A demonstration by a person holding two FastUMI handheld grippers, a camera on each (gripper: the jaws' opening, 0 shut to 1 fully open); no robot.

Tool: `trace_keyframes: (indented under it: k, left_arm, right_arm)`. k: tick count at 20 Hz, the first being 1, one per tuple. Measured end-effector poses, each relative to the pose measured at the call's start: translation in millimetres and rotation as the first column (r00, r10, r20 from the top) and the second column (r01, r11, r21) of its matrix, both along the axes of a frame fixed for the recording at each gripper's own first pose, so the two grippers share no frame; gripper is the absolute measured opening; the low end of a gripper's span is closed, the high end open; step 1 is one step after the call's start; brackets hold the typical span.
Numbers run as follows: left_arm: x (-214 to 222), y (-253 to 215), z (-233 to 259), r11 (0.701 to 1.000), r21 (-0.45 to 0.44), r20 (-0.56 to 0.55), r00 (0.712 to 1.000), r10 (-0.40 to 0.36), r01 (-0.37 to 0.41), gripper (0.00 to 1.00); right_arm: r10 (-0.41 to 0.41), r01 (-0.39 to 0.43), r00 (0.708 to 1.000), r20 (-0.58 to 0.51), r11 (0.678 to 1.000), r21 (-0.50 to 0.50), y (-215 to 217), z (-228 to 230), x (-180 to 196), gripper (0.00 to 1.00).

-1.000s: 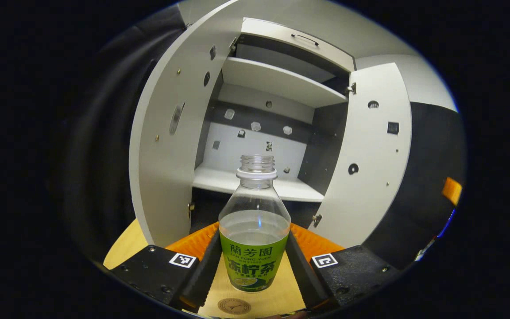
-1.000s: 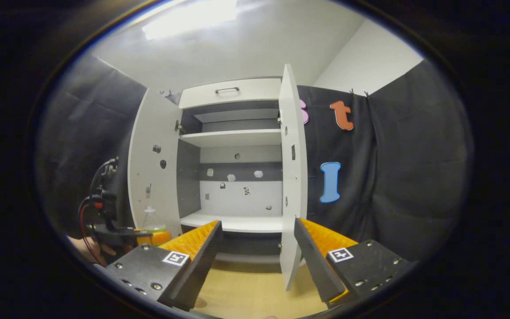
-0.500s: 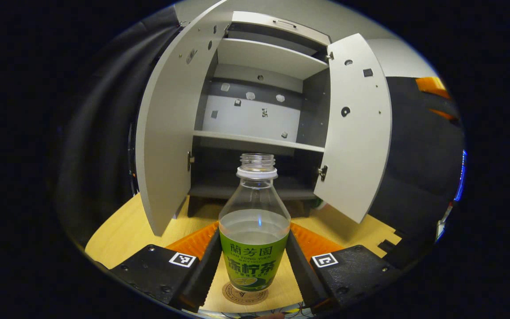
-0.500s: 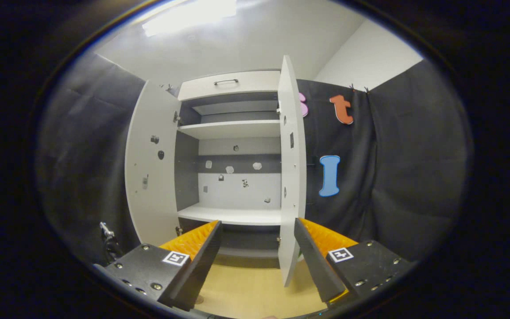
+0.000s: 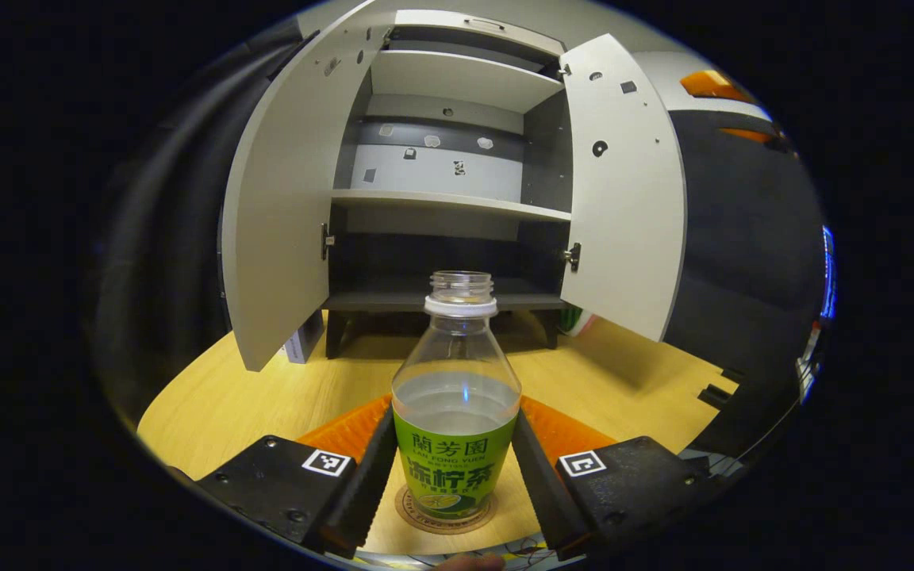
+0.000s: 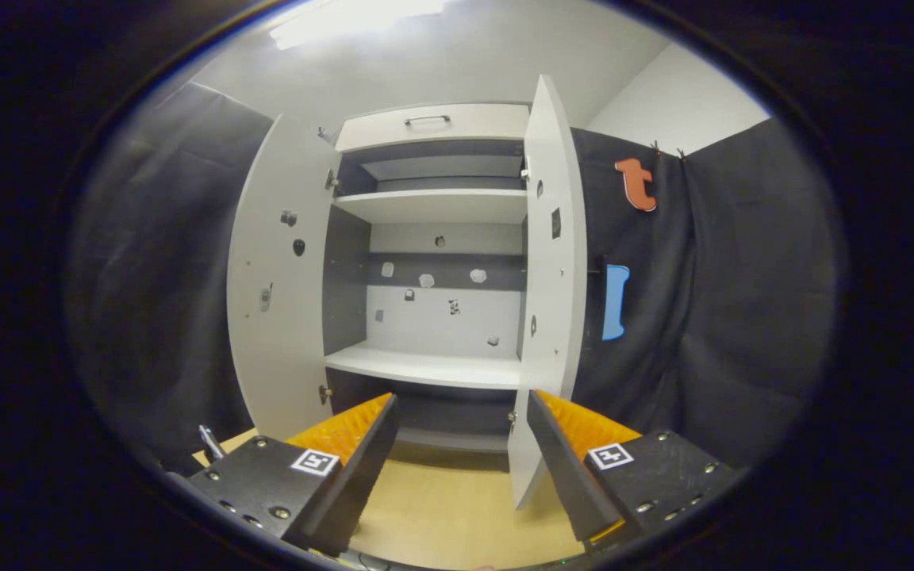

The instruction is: Grasp the bottle in the cabinet with the left hand and place it on the coaster, then close the right door with the right hand and the left door with the left hand.

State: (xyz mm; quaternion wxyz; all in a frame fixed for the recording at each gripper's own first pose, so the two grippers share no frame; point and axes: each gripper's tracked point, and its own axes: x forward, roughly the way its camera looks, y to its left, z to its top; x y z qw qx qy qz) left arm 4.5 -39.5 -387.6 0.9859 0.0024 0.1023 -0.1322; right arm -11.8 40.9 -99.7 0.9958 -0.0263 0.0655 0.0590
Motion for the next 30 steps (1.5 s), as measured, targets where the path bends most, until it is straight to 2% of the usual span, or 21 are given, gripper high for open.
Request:
trace_keyframes:
  k: [2,5,7,11,13,15,16,17,19,20,21,25,27,30]
  left_arm:
    - [0.1,-2.7,-5.3,0.999,0.035,0.004,1.000,-0.015,0.014,0.83]
    - [-4.0,-4.9,-13.7,0.999,0.037,-0.026,0.999,-0.040,0.041,0.82]
    - [-5.5,1.4,-15.1,0.999,0.046,-0.054,0.998,-0.021,0.024,0.84]
    - [-10.9,-6.0,-2.0,0.996,-0.036,-0.079,0.994,-0.080,0.078,0.85]
    - [-12.8,-5.0,8.2,0.995,-0.040,-0.085,0.992,-0.091,0.088,0.86]
    - [-13.5,-3.6,28.5,0.994,-0.026,-0.059,0.993,-0.103,0.102,0.87]
    - [-13.7,-2.1,40.5,0.994,-0.021,-0.040,0.994,-0.105,0.104,0.87]
    - [-13.2,-2.0,50.3,0.994,-0.023,-0.029,0.993,-0.111,0.110,0.87]
    - [-17.1,-3.5,70.4,0.991,-0.022,-0.019,0.991,-0.132,0.132,0.87]
    - [-18.1,-2.4,84.1,0.991,-0.019,-0.005,0.991,-0.135,0.135,0.91]
    - [-19.3,-0.9,98.9,0.991,-0.017,0.012,0.991,-0.131,0.131,0.87]
    - [-26.7,-4.1,170.8,0.990,-0.009,0.097,0.986,-0.138,0.140,0.87]
    - [-34.0,-10.8,204.1,0.985,0.022,0.135,0.976,-0.173,0.171,0.86]
    - [-38.0,-16.4,258.0,0.984,0.013,0.201,0.963,-0.179,0.180,0.86]
  right_arm:
    - [0.004,-0.004,1.000,-0.011,1.000,-0.004,2.7,-4.3,3.9,0.98]
    - [0.001,-0.001,1.000,-0.028,1.000,0.001,4.1,-11.7,7.9,0.98]
    - [-0.003,0.004,0.999,-0.041,1.000,0.006,2.9,-17.3,8.0,0.99]
    - [-0.025,0.027,0.997,-0.068,0.999,0.025,-4.6,-28.5,6.0,0.99]
    - [-0.038,0.041,0.996,-0.078,0.998,0.042,-7.9,-33.9,2.9,0.99]
    - [-0.047,0.052,0.995,-0.084,0.997,0.052,-11.2,-38.6,-0.3,0.99]
    - [-0.051,0.056,0.995,-0.088,0.997,0.056,-14.0,-40.9,-3.2,0.94]
    - [-0.057,0.062,0.994,-0.092,0.996,0.058,-17.5,-43.0,-4.4,0.99]
    - [-0.067,0.073,0.993,-0.093,0.995,0.063,-24.0,-44.8,-6.6,0.98]
    - [-0.074,0.081,0.993,-0.092,0.995,0.067,-28.2,-46.0,-6.7,0.98]
    - [-0.082,0.088,0.992,-0.092,0.994,0.070,-32.8,-46.7,-7.0,0.98]
    - [-0.110,0.114,0.992,-0.064,0.991,0.065,-53.2,-39.1,-5.9,0.98]
    - [-0.129,0.132,0.991,-0.048,0.989,0.061,-69.3,-33.8,-4.4,0.98]
    - [-0.161,0.164,0.986,-0.039,0.981,0.102,-97.2,-22.3,-2.3,0.99]
